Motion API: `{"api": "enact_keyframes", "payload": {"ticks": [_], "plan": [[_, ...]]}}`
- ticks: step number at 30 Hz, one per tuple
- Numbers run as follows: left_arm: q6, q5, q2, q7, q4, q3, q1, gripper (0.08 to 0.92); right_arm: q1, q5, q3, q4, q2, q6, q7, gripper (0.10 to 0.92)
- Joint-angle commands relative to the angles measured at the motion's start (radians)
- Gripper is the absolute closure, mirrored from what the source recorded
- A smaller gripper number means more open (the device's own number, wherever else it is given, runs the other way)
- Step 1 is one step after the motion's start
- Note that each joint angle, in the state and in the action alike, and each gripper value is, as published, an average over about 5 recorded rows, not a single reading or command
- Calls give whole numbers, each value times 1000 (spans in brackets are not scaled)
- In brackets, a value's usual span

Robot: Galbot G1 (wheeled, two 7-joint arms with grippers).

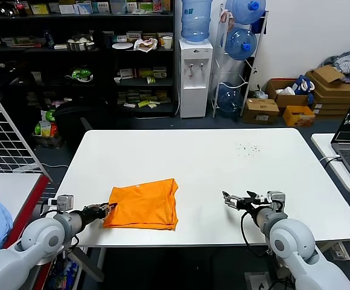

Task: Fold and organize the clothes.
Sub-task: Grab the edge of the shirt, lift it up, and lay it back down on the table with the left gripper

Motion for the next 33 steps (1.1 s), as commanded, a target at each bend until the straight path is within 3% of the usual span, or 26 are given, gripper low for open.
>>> {"api": "enact_keyframes", "payload": {"ticks": [1,6,9,20,33], "plan": [[0,-6,-2,-3,-15,-2,-3,731,-1,-1,1,-2,0,1,0,104],[0,-21,2,-33,-50,-13,0,870,-1,-2,0,-4,2,2,-1,104],[4,-31,22,-64,-85,-30,9,906,2,-2,-1,-5,1,3,-2,104],[55,-50,238,-153,-202,-133,27,907,20,-36,-10,-2,-2,20,-34,104],[67,-44,415,-114,-48,-208,46,907,13,-67,1,17,-11,54,-72,104]]}}
